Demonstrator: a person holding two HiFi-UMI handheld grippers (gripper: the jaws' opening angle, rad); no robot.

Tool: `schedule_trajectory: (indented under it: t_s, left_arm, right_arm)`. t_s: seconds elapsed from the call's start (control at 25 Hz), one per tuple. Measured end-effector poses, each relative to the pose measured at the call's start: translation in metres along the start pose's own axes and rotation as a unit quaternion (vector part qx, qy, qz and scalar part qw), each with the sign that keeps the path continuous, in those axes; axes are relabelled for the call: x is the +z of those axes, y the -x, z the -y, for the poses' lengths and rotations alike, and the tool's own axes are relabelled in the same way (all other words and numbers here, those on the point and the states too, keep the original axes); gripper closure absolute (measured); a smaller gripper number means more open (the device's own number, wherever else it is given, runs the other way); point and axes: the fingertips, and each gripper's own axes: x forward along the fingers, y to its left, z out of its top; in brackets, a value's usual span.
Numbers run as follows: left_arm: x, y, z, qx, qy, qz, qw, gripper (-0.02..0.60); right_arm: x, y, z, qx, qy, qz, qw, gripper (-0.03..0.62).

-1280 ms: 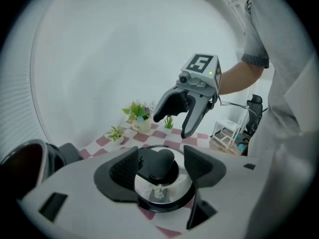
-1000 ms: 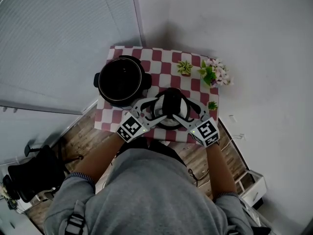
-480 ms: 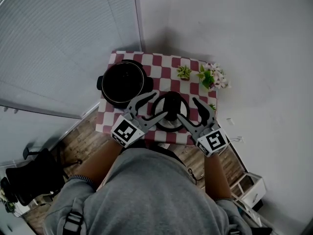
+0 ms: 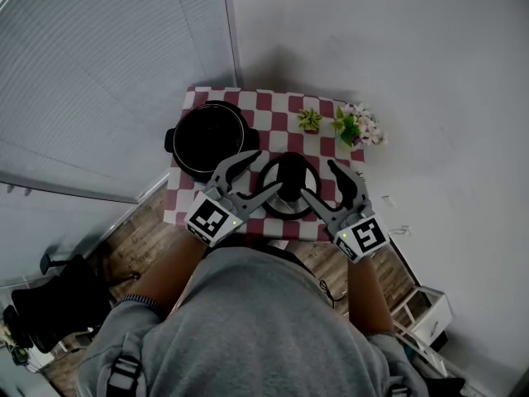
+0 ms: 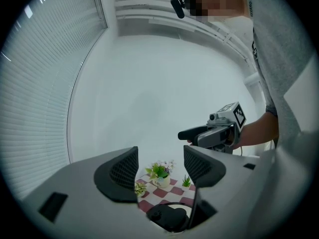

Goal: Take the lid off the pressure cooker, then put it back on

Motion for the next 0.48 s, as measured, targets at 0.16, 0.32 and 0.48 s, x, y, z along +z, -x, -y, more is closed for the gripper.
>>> schedule_trajectory:
  t_s: [0.16, 0.32, 0.48]
  left_arm:
    - [-0.002, 0.000, -0.001, 0.000, 0.001, -0.005, 1.0000, 0.272]
    - [-0.007, -0.004, -0.001, -0.004, 0.004, -0.010, 0.9999, 0.272]
    - [-0.016, -0.008, 0.000, -0.009, 0.003, -0.021, 0.9997, 0.272]
  right_arm:
    - [-0.004, 0.002, 0.000, -0.003, -0.004, -0.004, 1.000, 0.250]
    - [-0.009, 0.004, 0.005, -0.008, -0.008, -0.006, 1.000, 0.249]
    - [-0.014, 0.003, 0.007, -0.005, -0.003, -0.018, 1.000, 0.250]
